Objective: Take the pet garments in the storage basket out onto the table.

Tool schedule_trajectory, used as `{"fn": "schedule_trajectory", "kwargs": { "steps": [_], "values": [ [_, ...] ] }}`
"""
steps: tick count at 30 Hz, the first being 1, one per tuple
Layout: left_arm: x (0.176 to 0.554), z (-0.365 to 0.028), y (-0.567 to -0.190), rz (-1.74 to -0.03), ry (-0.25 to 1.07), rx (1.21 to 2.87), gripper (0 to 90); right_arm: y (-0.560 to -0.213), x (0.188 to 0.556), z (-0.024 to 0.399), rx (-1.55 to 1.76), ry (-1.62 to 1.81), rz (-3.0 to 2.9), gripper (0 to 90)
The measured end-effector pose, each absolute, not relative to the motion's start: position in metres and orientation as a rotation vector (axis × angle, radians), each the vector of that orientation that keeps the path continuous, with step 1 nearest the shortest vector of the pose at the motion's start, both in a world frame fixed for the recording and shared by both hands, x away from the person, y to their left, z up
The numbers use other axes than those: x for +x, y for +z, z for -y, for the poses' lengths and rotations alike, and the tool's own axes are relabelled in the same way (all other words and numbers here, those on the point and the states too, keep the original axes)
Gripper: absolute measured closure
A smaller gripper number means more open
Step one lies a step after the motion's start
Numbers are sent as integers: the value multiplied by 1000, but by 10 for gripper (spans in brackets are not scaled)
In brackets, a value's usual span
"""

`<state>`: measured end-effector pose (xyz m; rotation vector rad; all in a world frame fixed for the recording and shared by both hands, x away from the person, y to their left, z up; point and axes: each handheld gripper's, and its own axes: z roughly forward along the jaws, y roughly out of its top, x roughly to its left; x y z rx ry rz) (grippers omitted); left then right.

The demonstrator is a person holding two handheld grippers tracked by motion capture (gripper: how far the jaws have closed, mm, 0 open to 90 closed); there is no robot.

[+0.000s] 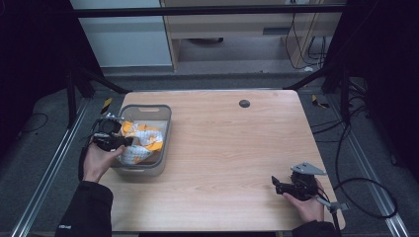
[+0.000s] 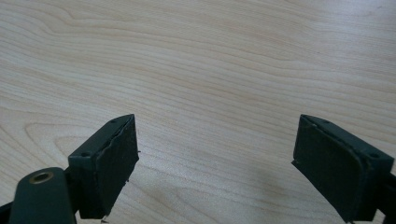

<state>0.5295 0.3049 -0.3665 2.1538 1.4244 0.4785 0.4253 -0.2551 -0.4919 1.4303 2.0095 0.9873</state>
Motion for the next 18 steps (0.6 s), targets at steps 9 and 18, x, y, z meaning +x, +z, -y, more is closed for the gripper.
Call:
{"fn": "schedule_trajectory", "kwargs": {
  "steps": [9,18],
  "values": [
    [524,-308,-348,-1407,519,2118,812,-492,425,255,1423,983,-2013,138],
    [520,-306,-335,-1376,534,2128,813,-492,425,255,1420,984,-2014,137]
  ]
}}
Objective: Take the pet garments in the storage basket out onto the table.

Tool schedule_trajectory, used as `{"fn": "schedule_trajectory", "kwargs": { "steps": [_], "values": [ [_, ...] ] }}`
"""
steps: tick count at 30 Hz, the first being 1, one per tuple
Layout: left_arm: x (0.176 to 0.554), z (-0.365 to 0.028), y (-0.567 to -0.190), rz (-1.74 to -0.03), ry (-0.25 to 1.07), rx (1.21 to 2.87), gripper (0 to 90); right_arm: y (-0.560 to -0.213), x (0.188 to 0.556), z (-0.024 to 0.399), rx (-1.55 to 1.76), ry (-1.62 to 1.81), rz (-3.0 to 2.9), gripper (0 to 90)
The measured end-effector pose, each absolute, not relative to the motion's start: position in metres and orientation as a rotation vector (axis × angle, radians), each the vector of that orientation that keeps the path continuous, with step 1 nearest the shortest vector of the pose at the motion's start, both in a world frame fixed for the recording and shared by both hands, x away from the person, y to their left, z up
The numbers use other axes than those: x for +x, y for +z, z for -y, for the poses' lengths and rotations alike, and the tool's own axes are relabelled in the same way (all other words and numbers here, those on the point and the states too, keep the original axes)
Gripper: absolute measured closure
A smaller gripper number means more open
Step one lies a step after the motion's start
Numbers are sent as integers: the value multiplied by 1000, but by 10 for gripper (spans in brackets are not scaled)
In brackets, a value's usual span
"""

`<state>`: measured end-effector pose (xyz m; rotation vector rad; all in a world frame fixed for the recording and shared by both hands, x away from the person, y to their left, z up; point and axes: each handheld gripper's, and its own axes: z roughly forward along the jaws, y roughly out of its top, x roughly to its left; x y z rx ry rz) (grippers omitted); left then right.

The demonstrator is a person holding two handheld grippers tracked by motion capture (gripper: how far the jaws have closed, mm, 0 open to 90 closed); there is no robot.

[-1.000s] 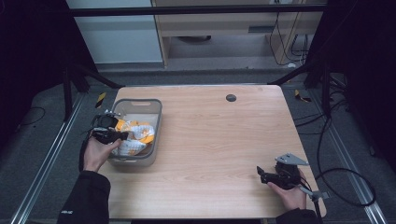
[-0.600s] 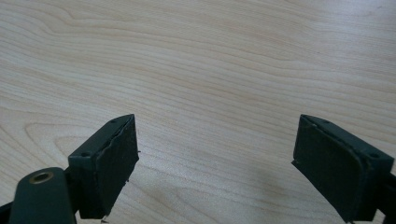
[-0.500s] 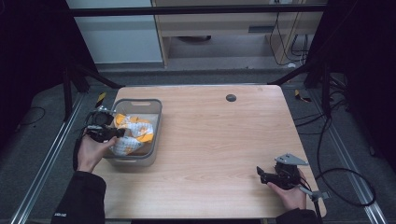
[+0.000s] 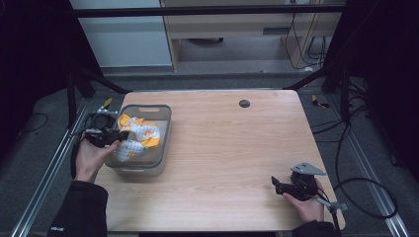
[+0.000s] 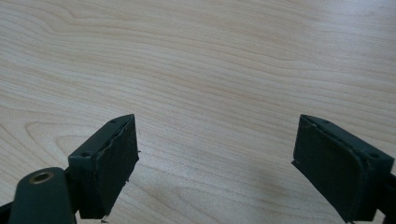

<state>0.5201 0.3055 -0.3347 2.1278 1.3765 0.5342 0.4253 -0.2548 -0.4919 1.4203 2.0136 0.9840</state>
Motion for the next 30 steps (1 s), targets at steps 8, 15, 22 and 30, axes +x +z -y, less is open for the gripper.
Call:
{"fn": "schedule_trajectory", "kwargs": {
  "steps": [8,15,22,30],
  "values": [
    [515,-303,-324,-1340,532,2132,813,-492,425,255,1417,982,-2014,137],
    [510,-297,-314,-1297,532,2142,813,-492,425,255,1414,981,-2012,137],
    [506,-291,-309,-1258,524,2160,813,-491,425,255,1420,986,-2011,136],
    [498,-281,-300,-1193,525,2181,814,-491,425,255,1419,985,-2011,136]
  ]
}}
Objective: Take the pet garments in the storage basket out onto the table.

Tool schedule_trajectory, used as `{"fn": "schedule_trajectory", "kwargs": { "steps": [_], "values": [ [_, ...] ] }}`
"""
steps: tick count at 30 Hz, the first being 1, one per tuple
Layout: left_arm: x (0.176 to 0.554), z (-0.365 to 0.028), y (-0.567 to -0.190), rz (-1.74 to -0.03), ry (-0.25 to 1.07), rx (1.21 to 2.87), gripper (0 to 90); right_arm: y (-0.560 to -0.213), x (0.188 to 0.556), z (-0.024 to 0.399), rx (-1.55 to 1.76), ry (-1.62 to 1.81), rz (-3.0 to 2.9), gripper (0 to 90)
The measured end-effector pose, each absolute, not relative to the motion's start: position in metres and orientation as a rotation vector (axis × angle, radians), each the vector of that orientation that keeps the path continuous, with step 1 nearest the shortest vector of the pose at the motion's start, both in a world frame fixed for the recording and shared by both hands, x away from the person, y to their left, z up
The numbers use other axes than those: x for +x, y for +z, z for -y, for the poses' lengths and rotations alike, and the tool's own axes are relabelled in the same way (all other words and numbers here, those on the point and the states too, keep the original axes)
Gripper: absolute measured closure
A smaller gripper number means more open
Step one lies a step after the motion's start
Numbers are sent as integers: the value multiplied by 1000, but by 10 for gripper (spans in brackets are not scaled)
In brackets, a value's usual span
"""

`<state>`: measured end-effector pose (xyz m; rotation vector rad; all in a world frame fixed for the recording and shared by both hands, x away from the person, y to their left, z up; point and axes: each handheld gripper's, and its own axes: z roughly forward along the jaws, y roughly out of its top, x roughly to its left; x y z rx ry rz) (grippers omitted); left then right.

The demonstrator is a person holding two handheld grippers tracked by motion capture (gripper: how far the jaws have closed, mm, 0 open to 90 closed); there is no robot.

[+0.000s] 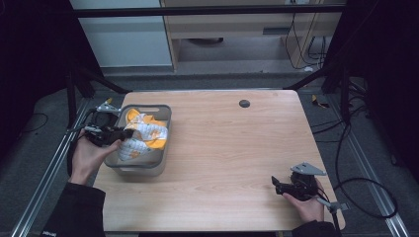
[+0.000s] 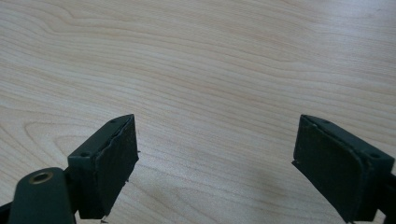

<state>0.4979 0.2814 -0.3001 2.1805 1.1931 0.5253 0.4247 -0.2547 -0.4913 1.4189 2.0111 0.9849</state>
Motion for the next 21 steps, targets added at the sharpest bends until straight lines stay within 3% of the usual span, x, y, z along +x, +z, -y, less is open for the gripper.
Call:
{"fn": "schedule_trajectory", "kwargs": {
  "steps": [21],
  "values": [
    [482,-244,-282,-1028,506,2235,813,-491,425,256,1415,986,-1998,134]
  ]
}}
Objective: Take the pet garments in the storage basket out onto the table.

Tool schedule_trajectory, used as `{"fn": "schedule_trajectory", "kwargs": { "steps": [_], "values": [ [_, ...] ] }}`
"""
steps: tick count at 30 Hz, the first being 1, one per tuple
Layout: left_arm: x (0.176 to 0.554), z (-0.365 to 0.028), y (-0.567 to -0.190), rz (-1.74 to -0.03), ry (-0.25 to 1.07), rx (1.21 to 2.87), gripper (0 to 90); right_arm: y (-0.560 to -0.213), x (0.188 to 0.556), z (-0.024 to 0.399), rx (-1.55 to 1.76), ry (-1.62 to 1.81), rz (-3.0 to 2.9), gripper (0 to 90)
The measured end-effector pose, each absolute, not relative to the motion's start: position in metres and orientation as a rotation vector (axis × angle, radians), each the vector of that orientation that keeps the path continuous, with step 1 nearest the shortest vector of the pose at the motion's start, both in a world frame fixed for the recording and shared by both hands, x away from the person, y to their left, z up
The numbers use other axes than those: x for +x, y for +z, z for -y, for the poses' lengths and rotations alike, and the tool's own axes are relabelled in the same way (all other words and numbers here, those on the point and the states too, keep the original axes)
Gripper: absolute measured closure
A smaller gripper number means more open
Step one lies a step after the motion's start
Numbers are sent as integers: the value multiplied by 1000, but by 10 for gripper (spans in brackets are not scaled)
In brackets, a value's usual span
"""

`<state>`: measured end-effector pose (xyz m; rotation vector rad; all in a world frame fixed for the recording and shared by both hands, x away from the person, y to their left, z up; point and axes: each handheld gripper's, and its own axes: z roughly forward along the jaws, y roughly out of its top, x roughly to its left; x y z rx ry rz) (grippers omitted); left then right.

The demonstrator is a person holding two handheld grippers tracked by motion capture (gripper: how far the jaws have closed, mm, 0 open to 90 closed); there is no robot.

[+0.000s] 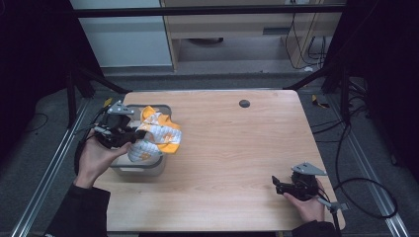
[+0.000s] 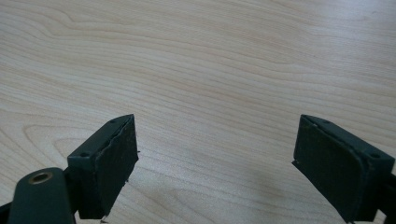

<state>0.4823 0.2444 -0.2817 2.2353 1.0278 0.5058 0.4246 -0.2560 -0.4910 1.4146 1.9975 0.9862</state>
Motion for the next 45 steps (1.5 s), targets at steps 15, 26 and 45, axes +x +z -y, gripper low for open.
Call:
{"fn": "schedule_trajectory", "kwargs": {
  "steps": [15,26,45],
  "values": [
    [481,-208,-287,-930,453,2277,813,-490,423,261,1427,1002,-1968,133],
    [484,-185,-297,-885,415,2297,813,-490,423,263,1427,1006,-1955,128],
    [485,-152,-317,-809,352,2360,813,-490,423,264,1423,1002,-1955,126]
  ]
}}
